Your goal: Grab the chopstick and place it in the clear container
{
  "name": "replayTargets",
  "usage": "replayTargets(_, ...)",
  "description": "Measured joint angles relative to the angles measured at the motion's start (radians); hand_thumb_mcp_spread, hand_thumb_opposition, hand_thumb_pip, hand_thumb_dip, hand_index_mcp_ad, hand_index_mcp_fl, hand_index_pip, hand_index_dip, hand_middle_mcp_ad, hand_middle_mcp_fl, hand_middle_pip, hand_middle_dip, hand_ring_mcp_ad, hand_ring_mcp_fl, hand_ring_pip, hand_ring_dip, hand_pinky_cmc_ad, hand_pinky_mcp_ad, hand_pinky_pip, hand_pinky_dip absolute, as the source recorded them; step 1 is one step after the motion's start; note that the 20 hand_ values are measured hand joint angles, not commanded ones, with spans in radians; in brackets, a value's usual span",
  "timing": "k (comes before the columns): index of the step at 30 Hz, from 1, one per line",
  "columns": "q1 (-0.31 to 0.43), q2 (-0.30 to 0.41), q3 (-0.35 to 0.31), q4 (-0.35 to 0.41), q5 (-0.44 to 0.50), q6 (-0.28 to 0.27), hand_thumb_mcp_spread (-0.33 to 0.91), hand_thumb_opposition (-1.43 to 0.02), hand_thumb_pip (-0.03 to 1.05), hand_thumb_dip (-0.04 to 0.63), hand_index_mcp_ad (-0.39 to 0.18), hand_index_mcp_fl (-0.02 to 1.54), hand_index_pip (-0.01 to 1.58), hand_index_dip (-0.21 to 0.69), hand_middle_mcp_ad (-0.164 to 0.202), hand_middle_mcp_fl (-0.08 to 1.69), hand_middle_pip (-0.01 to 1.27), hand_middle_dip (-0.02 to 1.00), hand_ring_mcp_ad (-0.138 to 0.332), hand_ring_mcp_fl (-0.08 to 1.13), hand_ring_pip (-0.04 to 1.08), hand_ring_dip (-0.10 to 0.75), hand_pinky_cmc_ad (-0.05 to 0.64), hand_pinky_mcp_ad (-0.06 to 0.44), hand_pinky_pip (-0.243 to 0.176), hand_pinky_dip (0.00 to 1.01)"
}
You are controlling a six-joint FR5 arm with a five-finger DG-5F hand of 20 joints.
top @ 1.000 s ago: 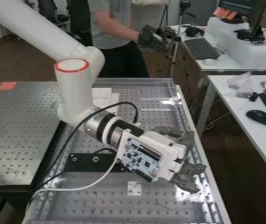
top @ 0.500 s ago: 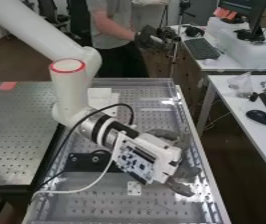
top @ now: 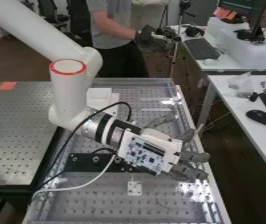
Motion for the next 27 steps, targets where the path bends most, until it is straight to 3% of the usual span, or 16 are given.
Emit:
replayTargets(2,0.000,0.007,-0.001,0.006,0.009,-0.008,0.34,-0.79,0.42,0.166,-0.202,1.02,0.11,0.188,0.061,0.11,0.07,0.33,0.133,0.01,0.05,0.209,0.398,0.328,-0.124,0.44)
replayTargets(10,-0.006,0.028,-0.015,0.016,0.020,-0.020,0.32,-0.74,0.47,0.166,-0.218,1.01,0.11,0.211,0.061,0.02,0.11,0.32,0.131,0.02,0.05,0.202,0.417,0.328,-0.140,0.48)
replayTargets(13,-0.006,0.049,-0.035,0.029,0.020,-0.027,0.32,-0.73,0.47,0.166,-0.239,0.72,0.11,0.213,0.059,0.02,0.11,0.32,0.131,0.02,0.05,0.199,0.415,0.328,-0.138,0.48)
replayTargets(16,-0.005,0.080,-0.058,0.051,0.023,-0.046,0.32,-0.73,0.46,0.168,-0.227,-0.02,0.04,0.199,0.068,0.02,0.13,0.32,0.131,0.02,0.05,0.199,0.417,0.328,-0.141,0.48)
replayTargets(19,-0.002,0.113,-0.075,0.066,0.026,-0.076,0.32,-0.73,0.47,0.168,-0.220,0.09,0.05,0.222,0.072,0.02,0.12,0.32,0.134,0.02,0.05,0.199,0.407,0.330,-0.154,0.48)
replayTargets(21,0.001,0.137,-0.084,0.073,0.026,-0.099,0.32,-0.73,0.46,0.168,-0.220,-0.01,0.05,0.218,0.072,0.02,0.12,0.32,0.131,0.01,0.07,0.199,0.407,0.328,-0.154,0.48)
replayTargets(27,0.016,0.210,-0.114,0.102,0.022,-0.175,0.32,-0.73,0.45,0.168,-0.220,-0.01,0.07,0.232,0.072,0.02,0.13,0.32,0.131,0.01,0.07,0.199,0.426,0.328,-0.154,0.48)
